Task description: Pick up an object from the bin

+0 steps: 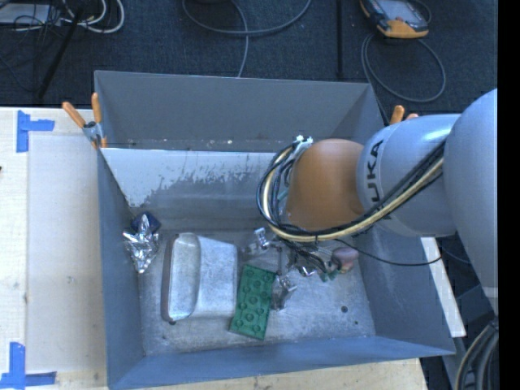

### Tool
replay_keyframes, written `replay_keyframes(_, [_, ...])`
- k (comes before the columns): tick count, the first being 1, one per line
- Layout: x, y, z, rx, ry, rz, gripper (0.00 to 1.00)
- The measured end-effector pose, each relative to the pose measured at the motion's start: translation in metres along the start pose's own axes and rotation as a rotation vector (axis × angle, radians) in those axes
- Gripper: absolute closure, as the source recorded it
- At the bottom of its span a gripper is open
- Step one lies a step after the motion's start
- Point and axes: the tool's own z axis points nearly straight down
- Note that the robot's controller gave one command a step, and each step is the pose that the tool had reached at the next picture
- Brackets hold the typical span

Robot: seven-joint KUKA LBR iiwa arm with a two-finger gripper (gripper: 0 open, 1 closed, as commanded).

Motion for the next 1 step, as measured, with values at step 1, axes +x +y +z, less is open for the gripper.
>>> replay_keyframes(1, [0.005,0.0327,0.0039,0.005,-0.006,-0.246,0.0])
